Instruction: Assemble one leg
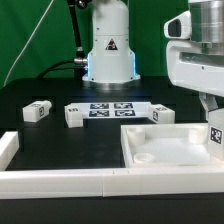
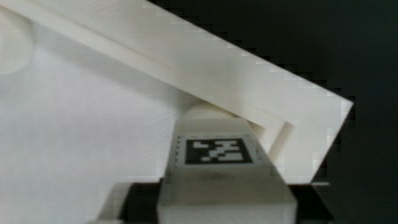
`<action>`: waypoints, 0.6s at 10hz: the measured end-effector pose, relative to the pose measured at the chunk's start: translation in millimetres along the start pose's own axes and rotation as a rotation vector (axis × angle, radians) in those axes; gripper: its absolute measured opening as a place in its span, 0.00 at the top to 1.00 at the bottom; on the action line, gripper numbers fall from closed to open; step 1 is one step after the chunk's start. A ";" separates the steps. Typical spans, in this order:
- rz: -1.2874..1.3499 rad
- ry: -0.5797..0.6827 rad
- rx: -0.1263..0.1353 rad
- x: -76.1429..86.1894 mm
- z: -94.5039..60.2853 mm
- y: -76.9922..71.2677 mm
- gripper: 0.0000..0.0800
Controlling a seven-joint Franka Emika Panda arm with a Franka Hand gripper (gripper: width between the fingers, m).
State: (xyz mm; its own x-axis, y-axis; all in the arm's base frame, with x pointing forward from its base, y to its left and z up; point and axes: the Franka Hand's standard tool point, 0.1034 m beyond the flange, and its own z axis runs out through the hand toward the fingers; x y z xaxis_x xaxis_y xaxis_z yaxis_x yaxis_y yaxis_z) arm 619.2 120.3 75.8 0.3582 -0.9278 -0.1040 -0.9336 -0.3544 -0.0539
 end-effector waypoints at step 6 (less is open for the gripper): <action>-0.058 -0.008 0.002 1.1 -1.1 -0.6 0.21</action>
Offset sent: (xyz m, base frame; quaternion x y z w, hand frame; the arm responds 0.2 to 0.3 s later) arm 0.0000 0.0000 0.0000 0.0000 0.0000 -0.0799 0.9968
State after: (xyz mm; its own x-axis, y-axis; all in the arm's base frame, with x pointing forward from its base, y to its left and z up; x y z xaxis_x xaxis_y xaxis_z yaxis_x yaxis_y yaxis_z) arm 620.1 119.3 76.7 0.4121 -0.9047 -0.1084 -0.9111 -0.4076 -0.0619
